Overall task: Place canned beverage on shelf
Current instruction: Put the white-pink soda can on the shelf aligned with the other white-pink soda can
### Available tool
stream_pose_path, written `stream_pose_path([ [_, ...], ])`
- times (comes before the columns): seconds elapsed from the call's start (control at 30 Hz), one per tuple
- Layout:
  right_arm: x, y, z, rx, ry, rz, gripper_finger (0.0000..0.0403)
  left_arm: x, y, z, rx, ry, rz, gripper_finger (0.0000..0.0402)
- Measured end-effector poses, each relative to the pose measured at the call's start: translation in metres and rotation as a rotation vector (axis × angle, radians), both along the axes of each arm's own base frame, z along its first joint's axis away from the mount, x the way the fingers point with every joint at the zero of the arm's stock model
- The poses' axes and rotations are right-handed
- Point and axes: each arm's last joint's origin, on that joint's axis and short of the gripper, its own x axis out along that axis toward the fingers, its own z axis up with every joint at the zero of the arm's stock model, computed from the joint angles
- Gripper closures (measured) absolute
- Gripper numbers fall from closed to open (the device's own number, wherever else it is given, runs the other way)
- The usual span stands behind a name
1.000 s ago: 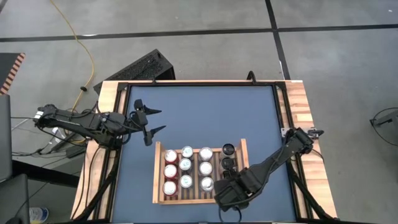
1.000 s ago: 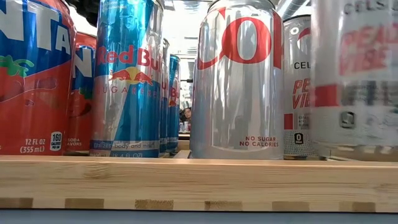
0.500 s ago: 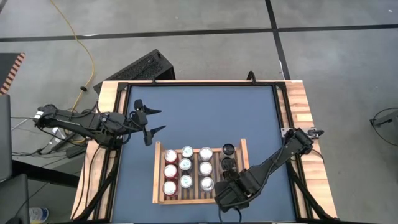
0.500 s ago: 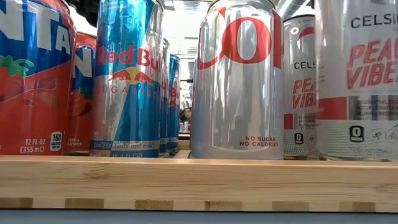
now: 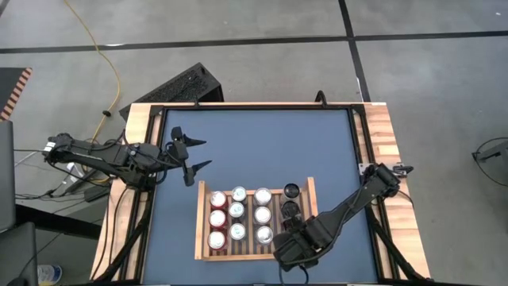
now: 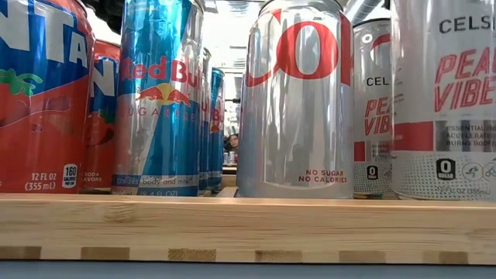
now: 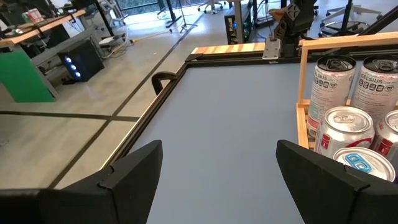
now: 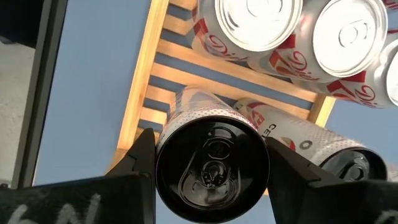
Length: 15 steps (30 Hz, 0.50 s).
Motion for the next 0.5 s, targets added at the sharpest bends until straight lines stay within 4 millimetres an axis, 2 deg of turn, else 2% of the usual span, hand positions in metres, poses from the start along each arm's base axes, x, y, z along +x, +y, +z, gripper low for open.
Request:
stream_pose_path([
  [0.5,0.0032,-0.0033,-0.0009,-0.002,0.004,0.016,0.0225,0.0001,0.0,-0.0001,-0.006,-0.002,0.001,0.0099],
])
